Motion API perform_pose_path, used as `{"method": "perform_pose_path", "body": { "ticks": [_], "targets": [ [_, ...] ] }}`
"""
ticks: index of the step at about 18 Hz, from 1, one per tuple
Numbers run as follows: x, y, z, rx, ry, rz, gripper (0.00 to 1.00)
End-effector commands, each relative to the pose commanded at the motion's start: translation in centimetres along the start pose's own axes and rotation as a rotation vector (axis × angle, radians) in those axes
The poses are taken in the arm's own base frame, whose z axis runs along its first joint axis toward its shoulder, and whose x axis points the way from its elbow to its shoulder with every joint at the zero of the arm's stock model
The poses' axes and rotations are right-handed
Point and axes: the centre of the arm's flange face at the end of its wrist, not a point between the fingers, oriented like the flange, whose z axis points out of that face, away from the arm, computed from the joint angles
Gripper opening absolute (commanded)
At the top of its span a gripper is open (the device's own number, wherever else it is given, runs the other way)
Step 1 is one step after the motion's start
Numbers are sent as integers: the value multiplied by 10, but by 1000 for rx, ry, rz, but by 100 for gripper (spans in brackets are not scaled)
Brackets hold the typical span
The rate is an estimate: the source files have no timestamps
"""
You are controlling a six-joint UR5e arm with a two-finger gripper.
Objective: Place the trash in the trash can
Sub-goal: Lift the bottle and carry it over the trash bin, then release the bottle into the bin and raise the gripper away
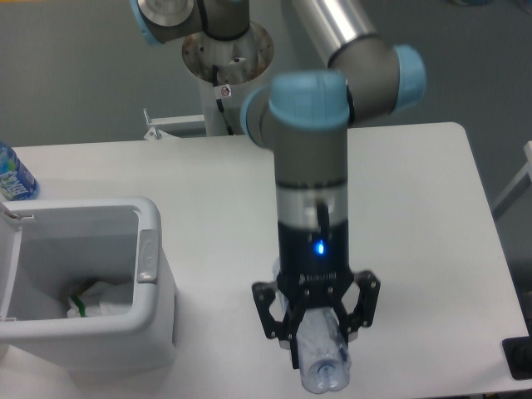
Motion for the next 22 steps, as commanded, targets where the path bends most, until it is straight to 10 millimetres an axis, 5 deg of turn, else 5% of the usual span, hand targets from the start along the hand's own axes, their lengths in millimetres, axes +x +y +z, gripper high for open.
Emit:
{"method": "perform_pose_path", "body": {
  "ticks": [7,15,18,19,21,22],
  "targets": [
    [82,-8,-38,38,82,63,59],
    [191,32,-20,-27,218,155,59],
    [217,50,-15,-59,250,172,61],
    [218,56,-12,-72,251,171,67],
    [217,67,-7,-95,250,171,100],
    [217,69,-9,-100,251,169,100]
  ]
}}
